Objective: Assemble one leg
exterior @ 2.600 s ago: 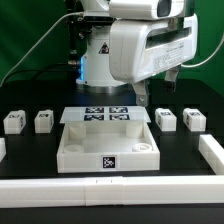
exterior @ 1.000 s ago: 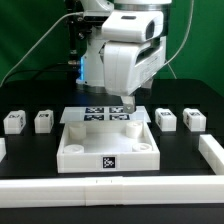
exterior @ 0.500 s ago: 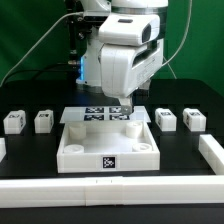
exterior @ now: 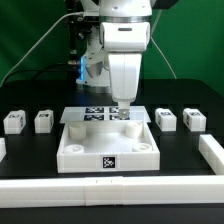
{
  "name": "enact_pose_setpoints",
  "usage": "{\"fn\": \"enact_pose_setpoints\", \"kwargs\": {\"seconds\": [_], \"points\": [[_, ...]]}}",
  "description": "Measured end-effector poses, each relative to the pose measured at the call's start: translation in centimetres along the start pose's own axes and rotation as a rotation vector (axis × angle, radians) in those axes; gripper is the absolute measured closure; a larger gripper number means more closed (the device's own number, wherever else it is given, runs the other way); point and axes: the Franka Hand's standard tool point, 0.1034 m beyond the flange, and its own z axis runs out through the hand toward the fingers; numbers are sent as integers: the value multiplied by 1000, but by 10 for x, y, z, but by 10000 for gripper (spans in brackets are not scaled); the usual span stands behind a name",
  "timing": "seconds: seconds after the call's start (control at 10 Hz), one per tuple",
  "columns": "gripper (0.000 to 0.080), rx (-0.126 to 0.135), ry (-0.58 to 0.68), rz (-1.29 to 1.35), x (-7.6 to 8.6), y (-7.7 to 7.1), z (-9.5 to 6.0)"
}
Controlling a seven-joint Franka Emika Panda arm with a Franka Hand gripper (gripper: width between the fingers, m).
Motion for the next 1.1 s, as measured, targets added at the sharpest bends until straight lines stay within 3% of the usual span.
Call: {"fn": "enact_pose_setpoints", "kwargs": {"seconds": [0.1, 0.6, 0.9, 1.1], "points": [[150, 5, -1, 1, -3, -7, 4], [150, 1, -1, -49, -4, -8, 6], [150, 12, 5, -73, -4, -31, 22], [150, 35, 11, -63, -7, -38, 36]]}}
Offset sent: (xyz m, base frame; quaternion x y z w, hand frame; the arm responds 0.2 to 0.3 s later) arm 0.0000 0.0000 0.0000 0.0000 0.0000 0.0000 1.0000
